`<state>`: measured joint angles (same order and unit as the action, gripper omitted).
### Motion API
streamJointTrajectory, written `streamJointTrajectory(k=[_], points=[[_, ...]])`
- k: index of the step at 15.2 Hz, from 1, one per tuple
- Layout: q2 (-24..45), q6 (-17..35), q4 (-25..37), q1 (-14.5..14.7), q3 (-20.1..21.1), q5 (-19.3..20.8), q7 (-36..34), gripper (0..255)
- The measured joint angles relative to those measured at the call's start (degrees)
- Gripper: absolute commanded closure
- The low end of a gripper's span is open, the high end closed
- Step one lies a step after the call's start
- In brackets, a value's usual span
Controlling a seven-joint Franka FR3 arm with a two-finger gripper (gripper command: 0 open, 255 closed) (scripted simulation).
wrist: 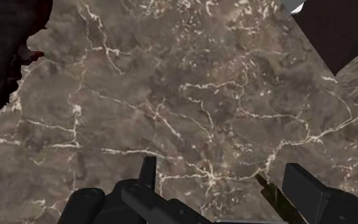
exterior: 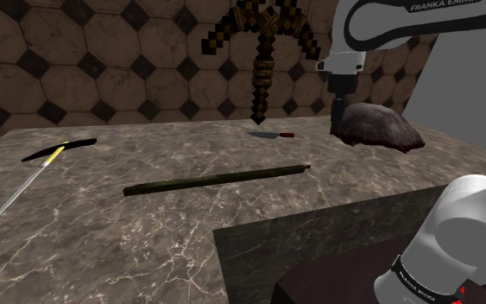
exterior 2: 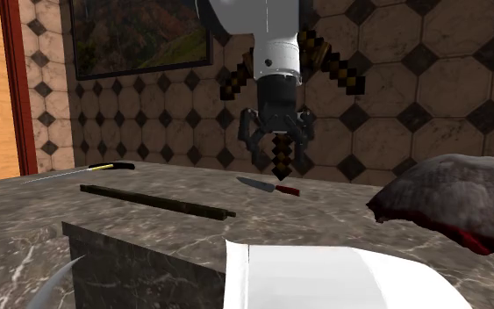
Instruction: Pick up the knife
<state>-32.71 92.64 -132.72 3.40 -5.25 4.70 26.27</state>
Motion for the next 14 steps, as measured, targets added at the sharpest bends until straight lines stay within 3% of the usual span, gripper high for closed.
streamJointTrajectory(k=[7,14], points=[[14.1,8.1,8.0,3.0,-3.9,1.8,16.2,0],[28.3,13.9,18.4,5.3,-5.1,0.7,31.4,0]])
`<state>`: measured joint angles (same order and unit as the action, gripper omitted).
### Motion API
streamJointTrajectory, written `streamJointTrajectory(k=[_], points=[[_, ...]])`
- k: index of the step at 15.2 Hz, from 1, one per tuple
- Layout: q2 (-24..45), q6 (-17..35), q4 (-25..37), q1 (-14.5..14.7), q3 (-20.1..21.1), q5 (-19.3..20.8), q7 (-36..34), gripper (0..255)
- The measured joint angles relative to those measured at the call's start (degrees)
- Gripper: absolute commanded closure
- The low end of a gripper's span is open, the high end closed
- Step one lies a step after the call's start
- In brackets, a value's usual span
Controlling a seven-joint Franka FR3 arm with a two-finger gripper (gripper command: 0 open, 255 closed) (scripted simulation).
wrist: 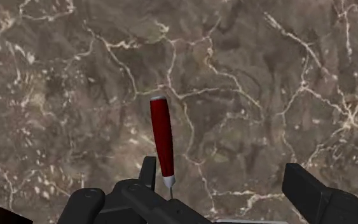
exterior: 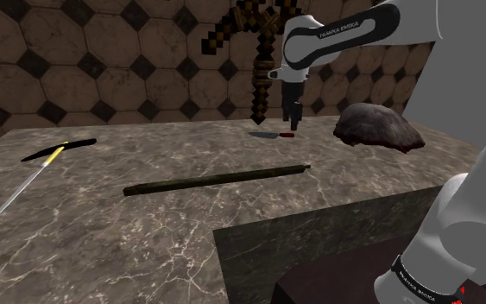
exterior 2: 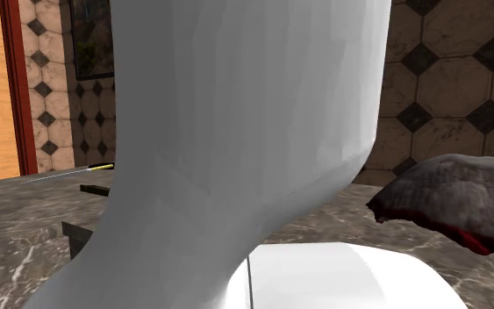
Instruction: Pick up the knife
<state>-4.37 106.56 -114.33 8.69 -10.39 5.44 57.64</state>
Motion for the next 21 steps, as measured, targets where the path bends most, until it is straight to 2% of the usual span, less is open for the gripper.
streamJointTrajectory(k=[4,11,12,21], points=[[6.7,1.5,6.1,0.6,0.3,-1.0,7.1,0],[8.8,6.4,3.4,0.6,0.4,-1.2,7.8,0],[8.9,6.7,3.3,0.6,0.4,-1.2,7.8,255],[9.0,6.9,3.2,0.6,0.4,-1.2,7.8,255]])
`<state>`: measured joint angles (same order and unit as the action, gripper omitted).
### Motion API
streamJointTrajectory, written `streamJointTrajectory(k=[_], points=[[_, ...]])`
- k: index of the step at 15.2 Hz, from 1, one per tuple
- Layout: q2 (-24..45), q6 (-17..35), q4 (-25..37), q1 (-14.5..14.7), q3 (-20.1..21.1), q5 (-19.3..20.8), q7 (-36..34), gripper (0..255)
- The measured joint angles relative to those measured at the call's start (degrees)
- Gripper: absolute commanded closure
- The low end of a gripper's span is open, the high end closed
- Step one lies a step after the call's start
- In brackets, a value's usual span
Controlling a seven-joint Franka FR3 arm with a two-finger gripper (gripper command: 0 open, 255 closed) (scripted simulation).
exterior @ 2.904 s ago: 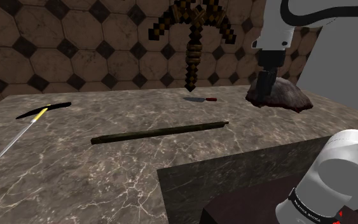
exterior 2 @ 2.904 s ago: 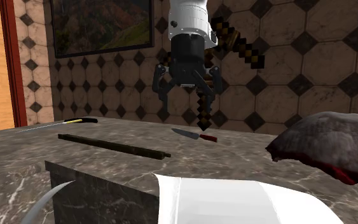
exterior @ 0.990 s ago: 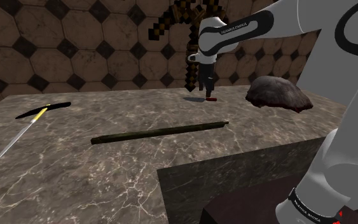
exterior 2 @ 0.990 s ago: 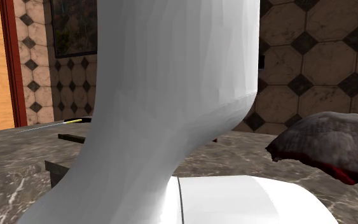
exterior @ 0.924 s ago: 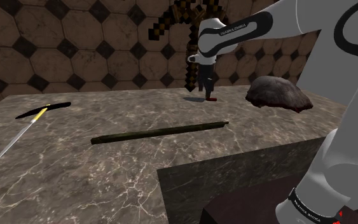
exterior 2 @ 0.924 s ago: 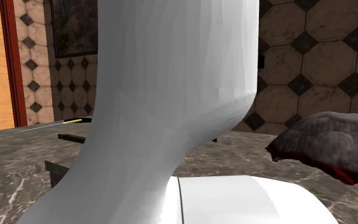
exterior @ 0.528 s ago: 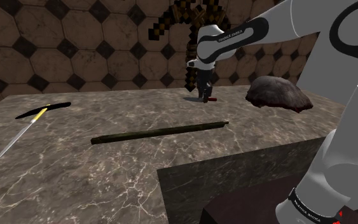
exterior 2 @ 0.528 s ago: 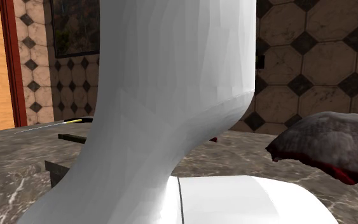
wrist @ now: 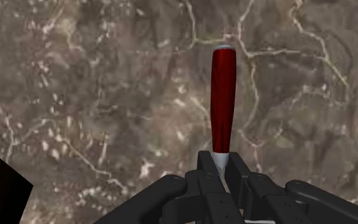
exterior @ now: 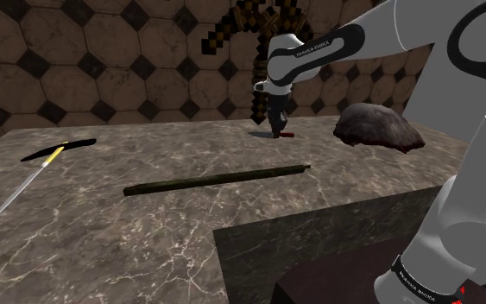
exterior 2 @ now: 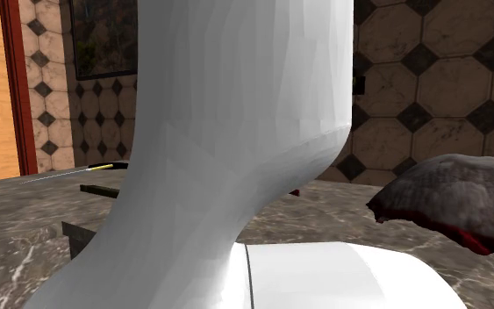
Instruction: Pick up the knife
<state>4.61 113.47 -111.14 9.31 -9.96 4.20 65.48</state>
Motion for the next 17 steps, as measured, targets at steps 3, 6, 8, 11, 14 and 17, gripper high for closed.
streamJointTrajectory(k=[3,6,8,11,14,17], points=[[-0.1,-0.8,0.6,-0.1,0.0,0.0,0.1,255],[-0.8,-2.8,2.0,0.0,0.0,0.1,0.1,255],[-1.2,-4.3,3.1,0.0,0.0,0.1,0.2,255],[-1.6,-6.5,4.9,0.0,0.0,0.1,0.4,255],[-1.8,-8.8,7.0,0.1,0.1,0.1,0.4,255],[-2.0,-10.7,8.7,0.1,0.0,0.1,0.6,255]])
